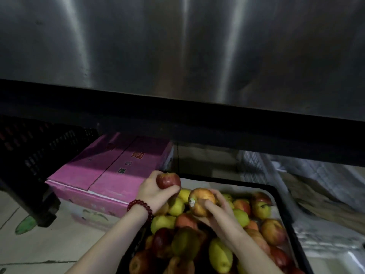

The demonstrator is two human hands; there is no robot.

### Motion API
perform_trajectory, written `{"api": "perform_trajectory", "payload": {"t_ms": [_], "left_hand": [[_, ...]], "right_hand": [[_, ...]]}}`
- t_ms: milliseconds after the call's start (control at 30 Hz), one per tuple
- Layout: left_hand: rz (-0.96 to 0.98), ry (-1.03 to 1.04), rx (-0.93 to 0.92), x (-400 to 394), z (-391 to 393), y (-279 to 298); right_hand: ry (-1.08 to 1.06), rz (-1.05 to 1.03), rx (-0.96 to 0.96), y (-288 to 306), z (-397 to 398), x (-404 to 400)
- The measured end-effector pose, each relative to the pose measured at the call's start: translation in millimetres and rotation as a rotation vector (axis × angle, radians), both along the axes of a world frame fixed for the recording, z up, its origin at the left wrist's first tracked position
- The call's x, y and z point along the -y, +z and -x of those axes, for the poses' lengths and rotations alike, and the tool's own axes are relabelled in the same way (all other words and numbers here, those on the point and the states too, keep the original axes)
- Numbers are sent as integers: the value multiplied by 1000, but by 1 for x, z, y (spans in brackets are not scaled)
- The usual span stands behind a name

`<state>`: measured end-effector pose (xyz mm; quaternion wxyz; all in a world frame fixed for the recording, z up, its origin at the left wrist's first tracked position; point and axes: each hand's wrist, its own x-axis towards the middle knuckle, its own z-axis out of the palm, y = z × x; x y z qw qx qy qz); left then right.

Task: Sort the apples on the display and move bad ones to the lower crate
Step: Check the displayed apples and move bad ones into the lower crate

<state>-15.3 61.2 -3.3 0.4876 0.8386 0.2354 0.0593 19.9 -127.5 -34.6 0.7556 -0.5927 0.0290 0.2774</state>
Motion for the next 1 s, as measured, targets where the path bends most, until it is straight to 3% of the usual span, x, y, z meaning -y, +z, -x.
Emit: {"api": "perform_trajectory", "payload": {"t_ms": [133,300,500,733,1000], "left_hand": [[76,-15,-5,32,22,16],[212,-64,21,65,44,42],[305,-206,165,94,77,113],[403,-295,339,101,80,233],[412,-398,318,100,40,397]], "right_hand": [[-48,-109,-87,35,35,45],[-135,-16,50,78,68,84],[-97,0,277,137,93,122],[-63,74,599,258,86,126],[-88,40,516,411,53,118]]}}
